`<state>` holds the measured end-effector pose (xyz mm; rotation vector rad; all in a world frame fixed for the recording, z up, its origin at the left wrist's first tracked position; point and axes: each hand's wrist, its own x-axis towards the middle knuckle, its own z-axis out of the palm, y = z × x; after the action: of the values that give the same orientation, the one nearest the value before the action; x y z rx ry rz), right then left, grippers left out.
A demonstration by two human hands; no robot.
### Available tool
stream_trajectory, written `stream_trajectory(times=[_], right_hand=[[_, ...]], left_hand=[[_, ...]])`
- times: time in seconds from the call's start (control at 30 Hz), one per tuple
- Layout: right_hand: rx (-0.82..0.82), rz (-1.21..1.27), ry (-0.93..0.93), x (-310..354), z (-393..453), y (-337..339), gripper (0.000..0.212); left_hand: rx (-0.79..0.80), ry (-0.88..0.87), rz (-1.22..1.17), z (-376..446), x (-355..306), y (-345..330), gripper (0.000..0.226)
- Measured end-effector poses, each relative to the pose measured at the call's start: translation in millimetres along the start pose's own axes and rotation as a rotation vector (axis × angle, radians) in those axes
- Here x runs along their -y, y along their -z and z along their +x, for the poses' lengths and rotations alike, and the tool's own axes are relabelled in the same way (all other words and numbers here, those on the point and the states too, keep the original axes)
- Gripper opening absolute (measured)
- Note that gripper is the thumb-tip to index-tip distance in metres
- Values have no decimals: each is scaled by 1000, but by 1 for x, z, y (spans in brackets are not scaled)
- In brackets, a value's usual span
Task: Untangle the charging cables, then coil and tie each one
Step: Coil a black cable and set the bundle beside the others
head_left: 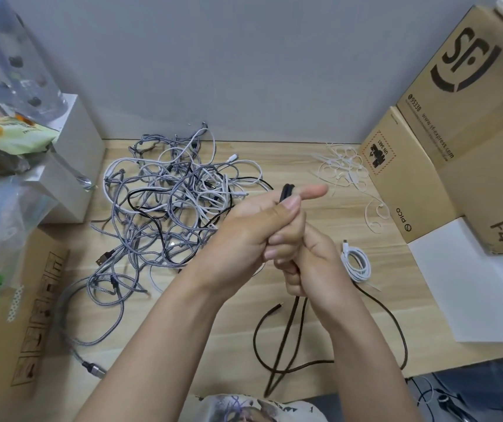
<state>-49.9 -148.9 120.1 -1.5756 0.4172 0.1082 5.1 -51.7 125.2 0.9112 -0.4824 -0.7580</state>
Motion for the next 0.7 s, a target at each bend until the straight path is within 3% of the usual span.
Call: stream_trajectory(times=[0.07,0.2,0.37,0.6,0.7], right_hand=[[19,-104,-49,-3,1,0,52],[77,-378,-27,-11,-2,2,22],[56,-488,68,-5,-7,6,32],[52,-786,144,6,-15,17,40],[-24,-810,200,9,-17,24,36]], left_hand=[[-38,8,98,3,1,-1,24],[-149,29,231,6,7,-2,37],[-220,-26,375,7,16,0,51],[-250,-4,1032,4,20,0,46],[-232,51,1155,4,18,3,46]])
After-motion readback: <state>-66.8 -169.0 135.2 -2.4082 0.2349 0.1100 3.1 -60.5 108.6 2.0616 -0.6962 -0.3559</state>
